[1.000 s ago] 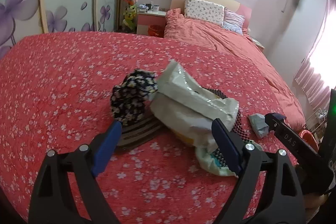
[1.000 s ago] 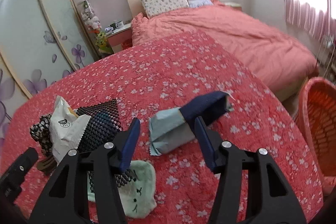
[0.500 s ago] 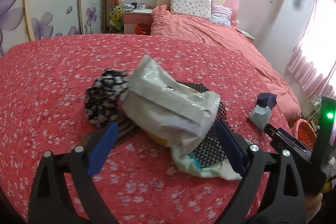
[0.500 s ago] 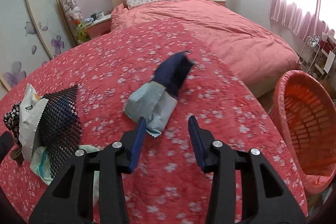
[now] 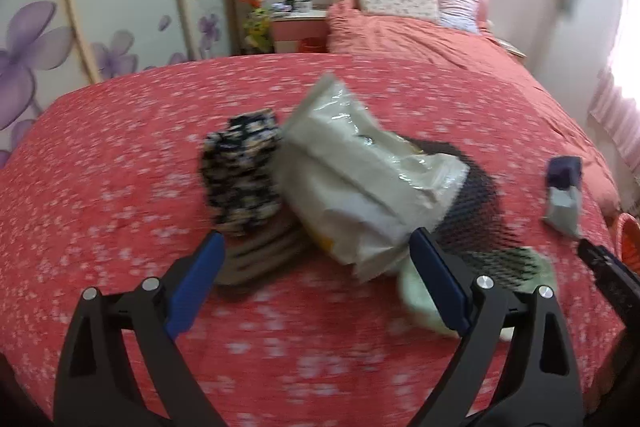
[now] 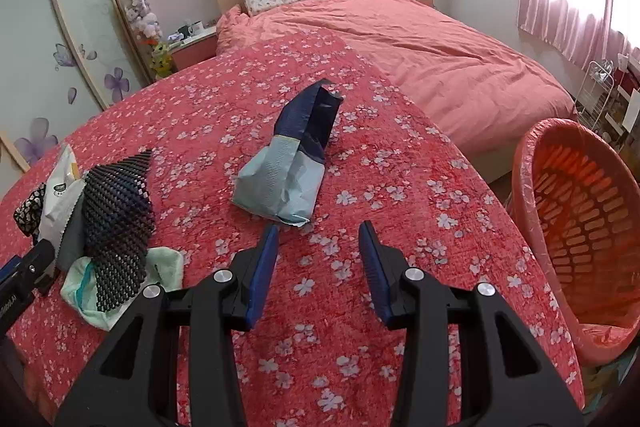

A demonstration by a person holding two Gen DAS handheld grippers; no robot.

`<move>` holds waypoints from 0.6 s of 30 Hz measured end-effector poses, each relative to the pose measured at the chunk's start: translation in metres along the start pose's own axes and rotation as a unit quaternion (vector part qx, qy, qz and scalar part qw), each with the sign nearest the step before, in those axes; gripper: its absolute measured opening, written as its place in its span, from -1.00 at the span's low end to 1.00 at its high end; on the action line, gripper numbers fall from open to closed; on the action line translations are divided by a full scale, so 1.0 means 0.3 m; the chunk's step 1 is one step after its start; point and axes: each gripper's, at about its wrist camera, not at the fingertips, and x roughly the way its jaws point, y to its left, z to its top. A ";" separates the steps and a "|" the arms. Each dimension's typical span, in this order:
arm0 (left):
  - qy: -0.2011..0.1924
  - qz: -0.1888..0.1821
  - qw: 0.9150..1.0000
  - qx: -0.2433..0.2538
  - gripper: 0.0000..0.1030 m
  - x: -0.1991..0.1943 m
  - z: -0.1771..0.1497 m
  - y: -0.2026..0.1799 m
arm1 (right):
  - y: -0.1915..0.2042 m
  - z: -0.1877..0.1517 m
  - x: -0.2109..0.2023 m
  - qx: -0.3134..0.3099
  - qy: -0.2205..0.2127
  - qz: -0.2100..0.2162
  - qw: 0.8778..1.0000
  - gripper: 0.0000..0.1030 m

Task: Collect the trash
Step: 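Grasp the navy-and-grey sock with the right tool while the left tool grasps the plastic bag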

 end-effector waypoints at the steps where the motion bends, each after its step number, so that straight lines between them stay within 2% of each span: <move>1: 0.001 0.004 1.000 -0.005 0.78 -0.002 -0.002 0.026 | -0.001 -0.003 -0.004 0.000 -0.001 0.001 1.000 -0.17; 6: 0.005 0.034 0.999 -0.028 0.75 -0.010 -0.017 0.149 | -0.008 -0.011 -0.014 0.000 -0.007 0.002 1.000 -0.17; 9: 0.004 -0.003 0.998 -0.059 0.75 -0.041 -0.018 0.191 | -0.003 -0.005 -0.025 0.000 -0.017 0.008 1.000 -0.17; 13: -0.005 -0.044 0.997 -0.071 0.77 -0.082 0.002 0.157 | -0.022 0.017 -0.036 0.013 -0.025 0.019 0.999 -0.17; 15: -0.011 -0.051 0.997 -0.065 0.77 -0.088 0.020 0.114 | -0.038 0.035 -0.033 0.032 -0.027 0.027 0.999 -0.08; 17: -0.015 -0.055 0.997 -0.058 0.77 -0.086 0.039 0.067 | -0.041 0.053 -0.020 0.050 -0.025 0.032 0.998 0.13; 18: -0.015 -0.057 0.997 -0.056 0.77 -0.083 0.044 0.050 | -0.041 0.065 -0.007 0.060 -0.024 0.037 0.997 0.16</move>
